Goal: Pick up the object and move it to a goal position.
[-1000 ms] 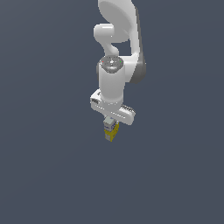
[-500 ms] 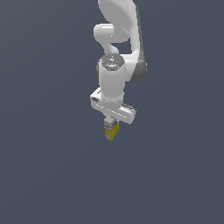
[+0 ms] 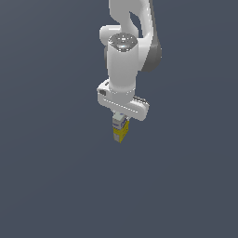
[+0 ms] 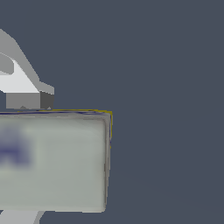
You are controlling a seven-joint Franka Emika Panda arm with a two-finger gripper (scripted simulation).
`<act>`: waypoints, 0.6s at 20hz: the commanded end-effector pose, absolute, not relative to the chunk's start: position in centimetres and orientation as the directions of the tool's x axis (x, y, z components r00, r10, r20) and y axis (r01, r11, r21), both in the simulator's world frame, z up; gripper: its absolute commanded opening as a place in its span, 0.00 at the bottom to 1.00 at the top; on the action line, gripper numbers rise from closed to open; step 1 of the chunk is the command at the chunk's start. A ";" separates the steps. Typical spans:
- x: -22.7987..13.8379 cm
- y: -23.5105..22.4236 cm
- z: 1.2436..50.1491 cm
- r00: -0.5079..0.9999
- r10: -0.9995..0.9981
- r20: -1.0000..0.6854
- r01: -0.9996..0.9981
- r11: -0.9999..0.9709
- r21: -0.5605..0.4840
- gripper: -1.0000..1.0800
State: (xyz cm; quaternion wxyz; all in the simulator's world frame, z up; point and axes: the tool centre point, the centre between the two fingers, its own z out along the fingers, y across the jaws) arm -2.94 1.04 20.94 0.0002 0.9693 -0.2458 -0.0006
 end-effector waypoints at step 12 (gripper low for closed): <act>-6.9 3.7 35.2 0.879 -0.477 0.001 -0.477 -0.879 0.001 0.00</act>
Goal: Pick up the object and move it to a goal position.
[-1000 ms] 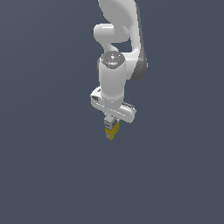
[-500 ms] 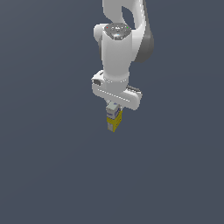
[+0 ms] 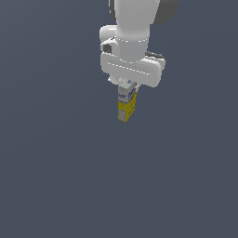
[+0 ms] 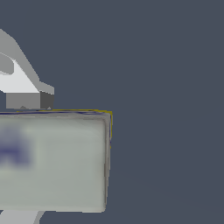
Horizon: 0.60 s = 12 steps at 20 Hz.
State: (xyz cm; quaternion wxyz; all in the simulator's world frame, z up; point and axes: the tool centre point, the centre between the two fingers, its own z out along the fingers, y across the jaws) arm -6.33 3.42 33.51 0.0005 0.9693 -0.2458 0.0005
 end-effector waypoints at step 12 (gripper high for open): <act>-10.0 6.2 47.7 0.879 -0.477 0.001 -0.477 -0.879 0.001 0.00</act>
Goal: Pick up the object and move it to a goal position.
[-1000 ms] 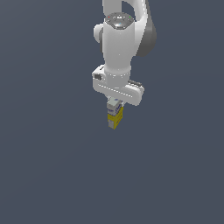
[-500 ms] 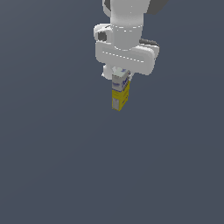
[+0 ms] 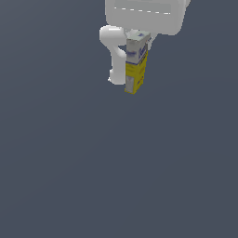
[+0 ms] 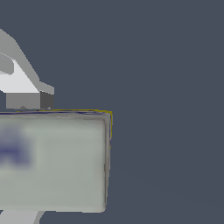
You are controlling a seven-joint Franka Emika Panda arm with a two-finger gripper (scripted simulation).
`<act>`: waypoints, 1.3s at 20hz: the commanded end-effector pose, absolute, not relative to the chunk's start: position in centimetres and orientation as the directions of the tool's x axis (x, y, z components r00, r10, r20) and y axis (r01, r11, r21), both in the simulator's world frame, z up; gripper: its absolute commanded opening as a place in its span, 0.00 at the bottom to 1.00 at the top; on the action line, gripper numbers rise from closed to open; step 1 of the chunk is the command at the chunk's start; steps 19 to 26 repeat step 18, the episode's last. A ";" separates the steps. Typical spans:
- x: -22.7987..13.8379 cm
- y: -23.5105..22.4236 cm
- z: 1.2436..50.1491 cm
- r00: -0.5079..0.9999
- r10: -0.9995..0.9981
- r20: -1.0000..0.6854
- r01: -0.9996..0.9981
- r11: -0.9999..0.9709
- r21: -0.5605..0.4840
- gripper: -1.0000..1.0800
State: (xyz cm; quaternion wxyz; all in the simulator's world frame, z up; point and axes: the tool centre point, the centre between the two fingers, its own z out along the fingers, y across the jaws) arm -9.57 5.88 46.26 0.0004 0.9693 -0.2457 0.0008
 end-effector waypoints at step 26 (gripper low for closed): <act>-11.2 7.6 54.8 0.879 -0.476 0.000 -0.476 -0.879 0.000 0.00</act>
